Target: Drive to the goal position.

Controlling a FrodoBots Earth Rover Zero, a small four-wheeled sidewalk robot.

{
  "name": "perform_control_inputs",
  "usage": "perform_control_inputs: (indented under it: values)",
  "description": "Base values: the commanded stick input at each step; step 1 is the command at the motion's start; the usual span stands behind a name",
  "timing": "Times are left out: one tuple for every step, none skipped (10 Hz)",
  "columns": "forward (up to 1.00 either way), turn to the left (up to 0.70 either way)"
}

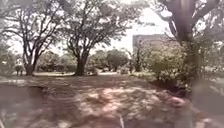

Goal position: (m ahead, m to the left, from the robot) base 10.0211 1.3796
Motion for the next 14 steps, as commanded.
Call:
perform_control_inputs:
  values:
    - [0.7,0.0]
    - [0.7,0.0]
    - [0.7,0.0]
    - [0.7,0.0]
    - [0.7,0.0]
    - [0.7,0.0]
    - [0.7,0.0]
    - [0.7,0.0]
    - [0.7,0.0]
    - [0.7,0.0]
    - [0.7,0.0]
    - [0.7,0.0]
    - [0.7,0.0]
    - [0.7,0.0]
